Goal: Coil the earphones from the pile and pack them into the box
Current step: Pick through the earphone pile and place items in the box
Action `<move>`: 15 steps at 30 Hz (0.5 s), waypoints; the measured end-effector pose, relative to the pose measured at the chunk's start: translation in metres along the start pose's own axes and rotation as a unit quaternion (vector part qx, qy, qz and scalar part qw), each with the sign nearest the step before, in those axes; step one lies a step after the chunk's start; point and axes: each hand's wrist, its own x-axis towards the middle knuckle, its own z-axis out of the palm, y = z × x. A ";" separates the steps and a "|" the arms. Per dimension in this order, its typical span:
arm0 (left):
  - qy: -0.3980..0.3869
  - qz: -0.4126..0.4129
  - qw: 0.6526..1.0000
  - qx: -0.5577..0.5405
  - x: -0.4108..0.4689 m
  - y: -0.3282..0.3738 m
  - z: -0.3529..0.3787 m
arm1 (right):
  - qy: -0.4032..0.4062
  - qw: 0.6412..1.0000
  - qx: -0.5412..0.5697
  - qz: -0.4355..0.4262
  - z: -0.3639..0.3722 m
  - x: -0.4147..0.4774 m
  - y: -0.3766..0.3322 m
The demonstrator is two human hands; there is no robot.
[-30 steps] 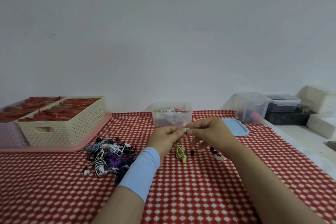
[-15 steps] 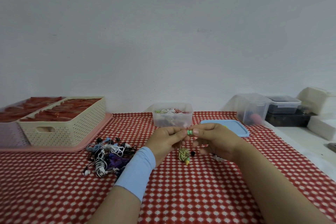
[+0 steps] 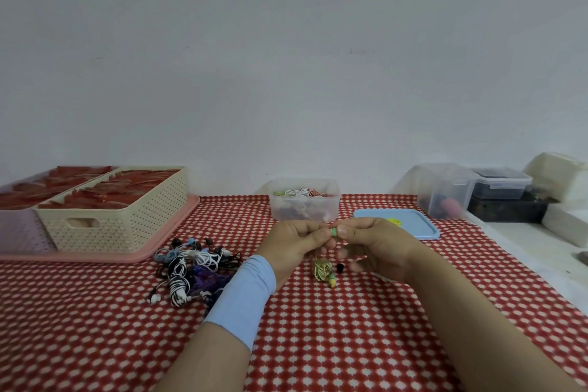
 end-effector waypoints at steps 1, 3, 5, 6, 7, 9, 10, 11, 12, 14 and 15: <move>0.001 0.001 1.000 0.003 0.000 0.000 0.000 | 0.000 1.000 0.000 0.003 0.001 0.000 0.000; 0.001 0.002 1.000 0.008 0.001 0.001 -0.001 | -0.001 1.000 0.004 0.013 0.001 0.000 -0.001; 0.001 0.000 1.000 0.015 0.001 0.003 -0.001 | -0.003 1.000 0.015 0.025 -0.002 0.000 -0.003; 0.001 -0.001 1.000 0.021 0.001 0.004 0.000 | -0.006 0.999 0.019 0.029 -0.004 -0.001 -0.003; 0.000 -0.003 1.000 0.023 0.001 0.004 0.000 | -0.009 0.999 0.019 0.033 -0.005 -0.001 -0.003; -0.007 -0.003 1.000 0.020 0.001 0.004 0.000 | -0.014 0.999 0.018 0.034 -0.007 -0.001 -0.001; -0.009 -0.004 1.000 0.016 0.001 0.004 0.000 | -0.015 0.999 0.016 0.032 -0.007 0.000 -0.001; -0.010 -0.004 1.000 0.013 0.001 0.003 0.000 | -0.014 0.999 0.015 0.031 -0.006 0.000 0.000; -0.010 -0.003 1.000 0.012 0.000 0.003 0.000 | -0.012 0.999 0.016 0.029 -0.006 0.001 0.000; 0.001 -0.001 1.000 0.028 0.000 0.001 -0.001 | -0.001 1.000 0.008 0.027 -0.005 0.002 0.001; 0.008 0.001 0.999 0.043 0.000 0.001 -0.001 | 0.007 1.000 -0.002 0.025 -0.004 0.002 0.002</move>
